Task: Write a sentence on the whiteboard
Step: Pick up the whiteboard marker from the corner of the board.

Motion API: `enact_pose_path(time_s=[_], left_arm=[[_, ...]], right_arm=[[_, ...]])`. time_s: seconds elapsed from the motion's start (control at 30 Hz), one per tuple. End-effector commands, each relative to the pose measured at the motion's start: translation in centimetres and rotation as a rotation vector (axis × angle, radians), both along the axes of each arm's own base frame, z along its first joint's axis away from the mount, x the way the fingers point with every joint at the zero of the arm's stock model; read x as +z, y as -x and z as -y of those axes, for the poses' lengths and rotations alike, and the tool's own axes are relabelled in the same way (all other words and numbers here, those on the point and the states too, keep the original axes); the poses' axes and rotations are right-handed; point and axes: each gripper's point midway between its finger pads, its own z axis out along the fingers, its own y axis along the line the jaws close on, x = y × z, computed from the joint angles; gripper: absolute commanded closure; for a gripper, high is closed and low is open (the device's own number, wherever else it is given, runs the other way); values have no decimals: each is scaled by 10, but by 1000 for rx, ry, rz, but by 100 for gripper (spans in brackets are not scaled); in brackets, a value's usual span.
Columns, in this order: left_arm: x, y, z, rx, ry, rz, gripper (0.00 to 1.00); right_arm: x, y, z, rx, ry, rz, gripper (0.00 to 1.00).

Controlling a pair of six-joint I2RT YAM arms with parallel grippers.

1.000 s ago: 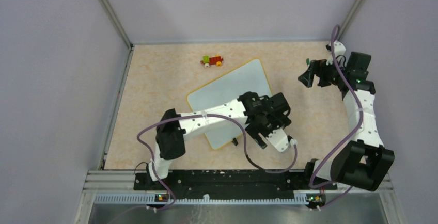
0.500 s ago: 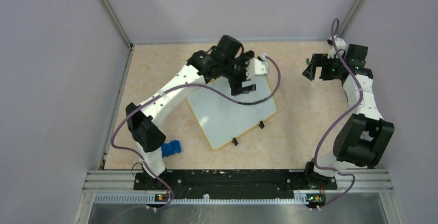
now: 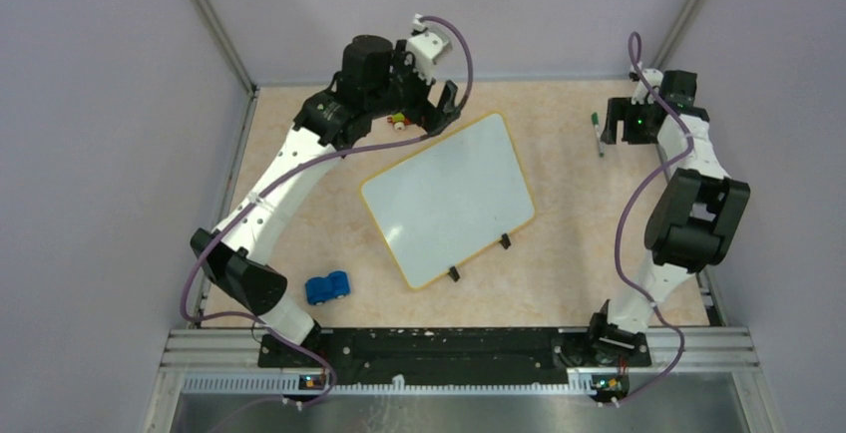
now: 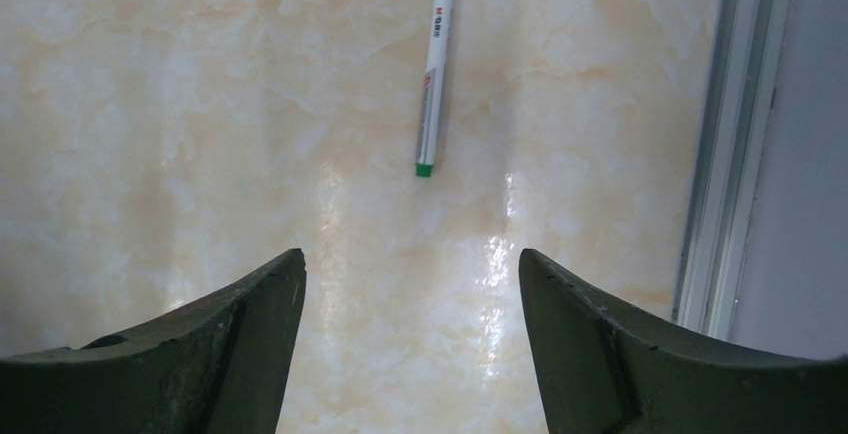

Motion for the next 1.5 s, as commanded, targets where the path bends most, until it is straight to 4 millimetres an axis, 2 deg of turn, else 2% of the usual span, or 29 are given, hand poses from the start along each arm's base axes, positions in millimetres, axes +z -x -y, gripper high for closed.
enact_pose_path(time_s=[0.0,0.23,0.47,0.83,0.97,1.1,1.2,1.3,1.37,1.43,1.47], left_arm=[[31,-2,-31,91,149,-7,1],[15,1,-54,135,137,-9,1],[12,5,-60,141,134,-17,1],[5,7,-55,113,140,-38,1],[3,8,-53,97,136,-40,1],[-2,7,-51,74,114,-35,1],[-6,7,-48,53,104,-51,1],[-7,6,-47,63,122,-78,1],[-5,7,-46,60,129,-76,1],[-5,8,-47,60,130,-72,1],[-3,9,-46,55,132,-70,1]], right_arm=[[5,-31,2,-1,87,19,35],[-22,-59,-1,-7,112,-30,47],[-44,-75,-5,-4,110,-72,54],[-79,-74,-3,0,111,-153,61],[-88,-69,0,2,129,-178,62],[-95,-59,1,17,147,-203,69],[-98,-48,0,40,153,-230,77],[-88,-39,-2,55,147,-224,92],[-75,-34,-2,58,133,-206,100],[-57,-29,-2,64,124,-182,100],[-42,-26,-2,69,121,-160,100]])
